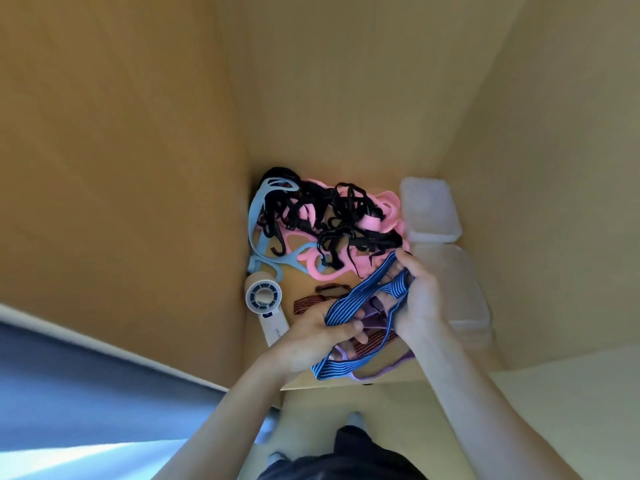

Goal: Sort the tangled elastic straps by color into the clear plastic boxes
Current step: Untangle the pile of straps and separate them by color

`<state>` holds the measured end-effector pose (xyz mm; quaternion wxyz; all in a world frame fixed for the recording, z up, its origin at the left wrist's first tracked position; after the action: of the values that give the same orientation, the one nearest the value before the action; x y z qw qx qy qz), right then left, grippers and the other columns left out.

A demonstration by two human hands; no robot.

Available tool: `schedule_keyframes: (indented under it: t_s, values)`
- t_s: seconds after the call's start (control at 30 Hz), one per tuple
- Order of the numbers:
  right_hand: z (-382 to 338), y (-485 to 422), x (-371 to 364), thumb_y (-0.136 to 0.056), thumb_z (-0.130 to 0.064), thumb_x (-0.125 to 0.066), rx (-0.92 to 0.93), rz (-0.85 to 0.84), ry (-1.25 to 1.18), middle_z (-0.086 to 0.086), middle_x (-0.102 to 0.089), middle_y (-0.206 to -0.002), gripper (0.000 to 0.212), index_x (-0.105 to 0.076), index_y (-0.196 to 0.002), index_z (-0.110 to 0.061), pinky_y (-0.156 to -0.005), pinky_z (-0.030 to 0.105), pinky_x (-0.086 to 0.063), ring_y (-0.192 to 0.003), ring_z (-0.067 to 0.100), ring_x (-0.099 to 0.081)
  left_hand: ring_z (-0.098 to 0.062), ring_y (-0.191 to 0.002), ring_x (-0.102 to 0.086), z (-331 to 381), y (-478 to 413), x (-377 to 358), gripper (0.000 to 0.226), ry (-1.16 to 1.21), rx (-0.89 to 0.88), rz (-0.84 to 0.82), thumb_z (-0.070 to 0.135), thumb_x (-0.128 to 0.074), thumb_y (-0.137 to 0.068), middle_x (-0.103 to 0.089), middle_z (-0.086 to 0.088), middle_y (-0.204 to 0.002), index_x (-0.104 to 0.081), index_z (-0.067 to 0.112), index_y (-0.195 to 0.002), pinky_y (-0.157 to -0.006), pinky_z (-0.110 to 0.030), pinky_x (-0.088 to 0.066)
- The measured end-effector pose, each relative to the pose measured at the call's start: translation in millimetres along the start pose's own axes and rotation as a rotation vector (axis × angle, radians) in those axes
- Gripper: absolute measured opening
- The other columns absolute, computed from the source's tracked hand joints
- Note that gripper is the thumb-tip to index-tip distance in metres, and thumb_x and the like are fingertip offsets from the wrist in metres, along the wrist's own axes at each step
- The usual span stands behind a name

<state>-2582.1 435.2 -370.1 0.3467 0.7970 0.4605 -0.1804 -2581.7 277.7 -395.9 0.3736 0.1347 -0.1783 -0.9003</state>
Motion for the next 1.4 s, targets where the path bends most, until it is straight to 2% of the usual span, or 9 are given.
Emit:
schedule_keyframes:
  t_s: [0.17,0.3,0.4,0.6,0.8,0.93,1.03,1.13,1.4]
  values:
    - [-12,8,25,-0.088,-0.032,-0.053,0.115,-0.048,0.268,-0.003,-0.066,-0.07,0.024,-0.055,-0.073,-0.014,-0.066,0.026,-0.052,-0.067,0.013,-0.064,-0.008,-0.059,-0.064,1,-4,14,0.02,-0.104,-0.104,0.142,0.016,-0.069,-0.095,-0.071,0.014,-0.079,-0.06,0.028,-0.108,-0.054,-0.018,-0.049]
    - [-17,2,54,-0.1,-0.032,-0.056,0.253,0.207,1.047,0.013,-0.06,-0.09,0.034,-0.061,-0.075,-0.01,-0.078,0.031,-0.037,-0.08,0.025,-0.056,-0.006,-0.1,-0.069,4,-10,24,0.046,-0.277,-0.159,0.241,0.021,-0.081,-0.084,-0.072,0.011,-0.11,-0.059,0.023,-0.124,-0.091,-0.03,-0.055]
    - [-12,0,60,-0.105,-0.032,-0.045,0.265,0.234,1.418,0.013,-0.052,-0.097,0.038,-0.063,-0.09,-0.001,-0.081,0.027,-0.034,-0.094,0.031,-0.054,-0.008,-0.114,-0.063,4,-11,26,0.061,-0.465,-0.175,0.306,0.03,-0.083,-0.081,-0.068,0.013,-0.121,-0.052,0.027,-0.133,-0.101,-0.038,-0.051]
    - [8,2,68,-0.109,-0.022,-0.024,0.216,0.309,1.674,0.023,-0.059,-0.109,0.044,-0.061,-0.114,0.002,-0.09,0.041,-0.033,-0.105,0.036,-0.048,-0.024,-0.13,-0.042,1,-14,6,0.081,-1.134,-0.271,0.431,0.065,-0.061,-0.084,-0.048,0.0,-0.14,-0.036,0.022,-0.148,-0.106,-0.039,-0.037]
    - [11,6,70,-0.105,-0.023,-0.046,0.286,0.308,1.692,0.025,-0.05,-0.107,0.034,-0.059,-0.101,0.009,-0.096,0.046,-0.04,-0.103,0.044,-0.051,-0.036,-0.149,-0.01,-29,-29,-19,0.151,-1.382,-0.129,0.309,0.094,-0.063,-0.042,-0.009,-0.012,-0.16,-0.004,0.015,-0.156,-0.122,-0.056,-0.012]
    - [-2,19,64,-0.089,-0.044,-0.067,0.421,0.22,1.779,0.016,-0.048,-0.126,0.058,-0.052,-0.124,-0.001,-0.103,0.047,-0.04,-0.119,0.037,-0.046,-0.039,-0.145,-0.019,-34,-41,-16,0.128,-1.424,-0.152,0.273,0.087,-0.058,-0.061,-0.014,-0.016,-0.157,-0.008,0.015,-0.154,-0.119,-0.054,-0.019]
    - [2,30,49,-0.061,-0.078,-0.067,0.513,-0.202,1.939,0.002,-0.025,-0.159,0.118,-0.024,-0.155,-0.02,-0.122,0.041,-0.02,-0.145,0.023,-0.023,-0.033,-0.135,-0.032,-30,-47,-9,0.117,-1.456,-0.188,0.254,0.081,-0.063,-0.061,-0.028,-0.012,-0.149,-0.02,0.018,-0.149,-0.11,-0.048,-0.031]
    - [19,24,48,-0.044,-0.087,-0.07,0.417,-0.408,2.188,-0.004,-0.003,-0.167,0.147,-0.001,-0.16,-0.028,-0.126,0.049,-0.004,-0.153,0.023,-0.003,-0.028,-0.129,-0.035,-26,-52,-5,0.112,-1.485,-0.218,0.207,0.067,-0.075,-0.058,-0.036,-0.005,-0.145,-0.025,0.021,-0.147,-0.105,-0.045,-0.033]
    - [28,7,58,-0.064,-0.07,-0.077,0.44,-0.303,2.308,-0.007,-0.04,-0.146,0.106,-0.037,-0.15,-0.024,-0.116,0.043,-0.028,-0.133,0.025,-0.034,-0.029,-0.134,-0.03,-30,-47,-6,0.094,-1.404,-0.294,0.18,0.06,-0.076,-0.067,-0.016,-0.01,-0.158,-0.033,0.029,-0.144,-0.112,-0.042,-0.033]
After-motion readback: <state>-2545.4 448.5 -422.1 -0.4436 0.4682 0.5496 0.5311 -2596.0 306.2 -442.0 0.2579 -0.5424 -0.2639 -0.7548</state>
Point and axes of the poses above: each hand's wrist, its own y-axis away from the middle knuckle, its own x-axis out of the back of the hand, z = x × y, the point moved 6 cm from there along -y, towards the middle knuckle
